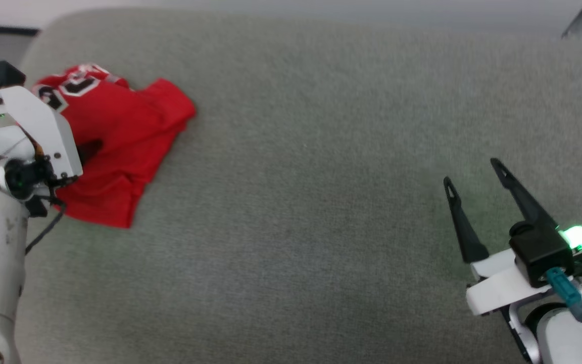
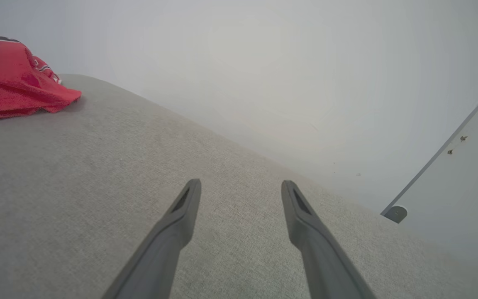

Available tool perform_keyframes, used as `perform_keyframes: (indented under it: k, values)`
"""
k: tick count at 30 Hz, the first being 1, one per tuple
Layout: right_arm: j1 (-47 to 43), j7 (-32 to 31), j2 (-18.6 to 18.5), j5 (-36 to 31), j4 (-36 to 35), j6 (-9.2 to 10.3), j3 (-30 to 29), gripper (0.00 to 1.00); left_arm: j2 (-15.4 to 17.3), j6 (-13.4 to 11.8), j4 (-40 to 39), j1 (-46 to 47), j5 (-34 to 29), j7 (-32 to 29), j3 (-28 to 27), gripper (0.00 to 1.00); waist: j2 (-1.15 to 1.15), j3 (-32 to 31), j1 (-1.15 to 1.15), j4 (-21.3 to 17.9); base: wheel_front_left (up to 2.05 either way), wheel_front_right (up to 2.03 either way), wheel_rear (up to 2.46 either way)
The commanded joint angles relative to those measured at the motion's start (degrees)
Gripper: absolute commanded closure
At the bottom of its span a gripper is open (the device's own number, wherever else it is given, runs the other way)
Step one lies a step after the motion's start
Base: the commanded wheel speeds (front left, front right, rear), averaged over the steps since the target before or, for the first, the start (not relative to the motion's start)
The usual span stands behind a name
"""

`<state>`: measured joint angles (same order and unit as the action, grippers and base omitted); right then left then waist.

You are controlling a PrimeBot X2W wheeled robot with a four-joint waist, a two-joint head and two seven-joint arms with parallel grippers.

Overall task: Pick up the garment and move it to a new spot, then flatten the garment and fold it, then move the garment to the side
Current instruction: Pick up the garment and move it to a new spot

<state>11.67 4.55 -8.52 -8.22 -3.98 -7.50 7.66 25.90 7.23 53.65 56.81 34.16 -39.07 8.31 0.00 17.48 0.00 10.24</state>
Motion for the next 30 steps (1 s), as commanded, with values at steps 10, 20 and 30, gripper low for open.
perform_keyframes:
  k: [10,20,30]
  values:
    - [1.3,-3.9,-1.7,1.1,-8.4,0.02,-1.9,0.0,-3.0,-1.2,10.2,7.4,-1.5,-6.4,3.5,0.0,0.0,13.1,0.0,-2.3,0.0,0.0,0.0]
    - [1.4,-4.7,-1.4,2.1,-8.1,0.02,-1.4,0.0,-4.1,-1.4,15.6,7.8,-2.4,-4.3,5.2,1.0,0.0,11.0,0.0,-1.8,0.0,0.0,0.0]
    - [-1.8,-2.7,0.7,3.1,-3.7,0.02,-1.6,0.0,-0.3,-0.8,14.3,12.3,-4.7,3.4,7.2,1.0,0.0,1.6,0.0,-0.8,0.0,0.0,0.0]
